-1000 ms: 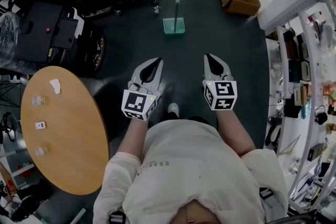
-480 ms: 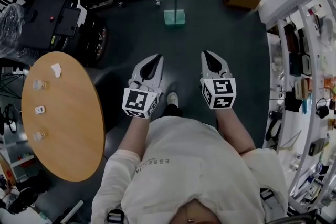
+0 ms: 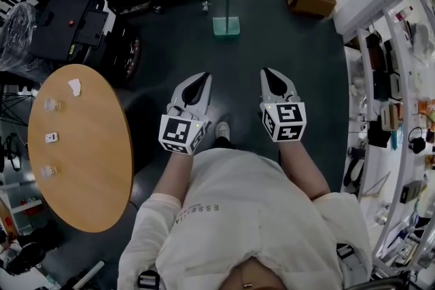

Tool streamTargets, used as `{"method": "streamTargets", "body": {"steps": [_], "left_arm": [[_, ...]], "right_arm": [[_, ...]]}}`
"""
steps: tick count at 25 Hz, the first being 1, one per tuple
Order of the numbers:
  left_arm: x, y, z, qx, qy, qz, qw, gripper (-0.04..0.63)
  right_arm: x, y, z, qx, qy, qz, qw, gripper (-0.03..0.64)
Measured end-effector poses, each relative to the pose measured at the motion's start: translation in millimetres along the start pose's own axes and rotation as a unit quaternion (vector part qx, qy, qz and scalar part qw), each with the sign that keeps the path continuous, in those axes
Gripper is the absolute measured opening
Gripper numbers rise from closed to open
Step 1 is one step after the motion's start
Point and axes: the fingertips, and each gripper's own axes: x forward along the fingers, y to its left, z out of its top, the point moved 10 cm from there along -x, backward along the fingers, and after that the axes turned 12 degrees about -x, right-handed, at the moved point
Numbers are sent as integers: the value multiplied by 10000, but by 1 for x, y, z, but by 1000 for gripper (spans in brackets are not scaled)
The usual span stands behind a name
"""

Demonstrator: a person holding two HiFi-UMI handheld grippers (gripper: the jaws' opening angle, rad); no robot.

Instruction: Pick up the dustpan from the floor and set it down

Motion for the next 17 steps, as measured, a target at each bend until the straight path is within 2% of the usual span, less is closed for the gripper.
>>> {"method": "streamTargets", "body": {"steps": [17], "left_arm": [[5, 14, 9, 110, -31, -73, 9999, 12]], "right_arm": [[12, 4, 5, -54, -100, 27, 9999, -9]]}}
